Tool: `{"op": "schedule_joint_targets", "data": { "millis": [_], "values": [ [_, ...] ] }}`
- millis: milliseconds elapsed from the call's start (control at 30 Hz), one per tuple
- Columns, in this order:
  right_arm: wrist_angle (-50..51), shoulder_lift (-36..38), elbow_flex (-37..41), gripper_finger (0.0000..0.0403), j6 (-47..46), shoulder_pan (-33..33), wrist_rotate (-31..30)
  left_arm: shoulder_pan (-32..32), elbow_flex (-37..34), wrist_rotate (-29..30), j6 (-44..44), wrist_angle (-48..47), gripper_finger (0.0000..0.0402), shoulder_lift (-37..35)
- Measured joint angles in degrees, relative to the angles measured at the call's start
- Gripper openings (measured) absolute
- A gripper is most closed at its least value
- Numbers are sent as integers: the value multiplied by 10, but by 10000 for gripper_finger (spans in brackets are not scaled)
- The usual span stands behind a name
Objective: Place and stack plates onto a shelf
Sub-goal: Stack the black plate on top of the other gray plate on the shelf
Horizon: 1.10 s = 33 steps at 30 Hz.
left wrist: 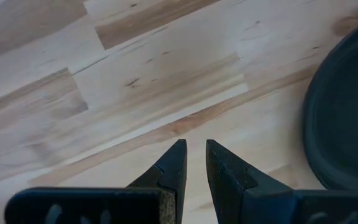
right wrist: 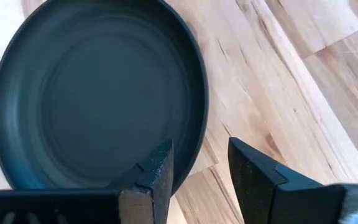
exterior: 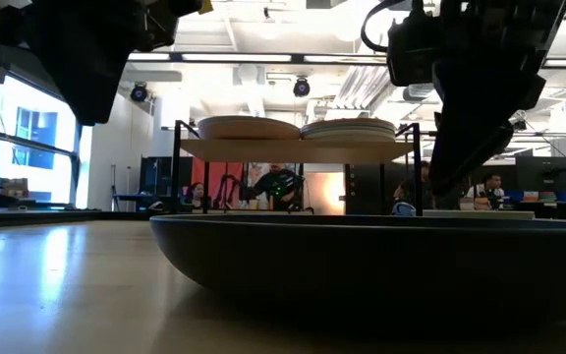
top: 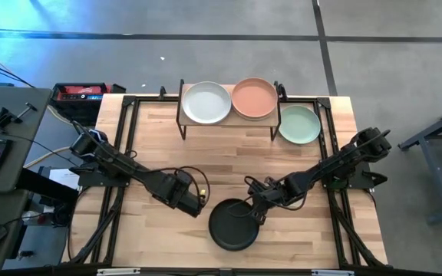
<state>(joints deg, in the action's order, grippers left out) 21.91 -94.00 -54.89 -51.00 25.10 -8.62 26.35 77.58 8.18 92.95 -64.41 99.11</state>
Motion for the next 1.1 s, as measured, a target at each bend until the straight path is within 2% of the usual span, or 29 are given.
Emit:
{"op": "schedule_joint_targets", "data": {
  "millis": [900, 1000, 1100],
  "values": [
    [-38, -78, 0, 129, -3, -11, 49, 0, 0, 4, -6, 8, 49, 0],
    [-38, -78, 0, 117, -15, -13, 49, -1, 0, 4, -6, 11, 49, 0],
    [-40, -78, 0, 87, -17, -18, 59, -2, 0, 4, -5, 15, 49, 0]
  ]
}}
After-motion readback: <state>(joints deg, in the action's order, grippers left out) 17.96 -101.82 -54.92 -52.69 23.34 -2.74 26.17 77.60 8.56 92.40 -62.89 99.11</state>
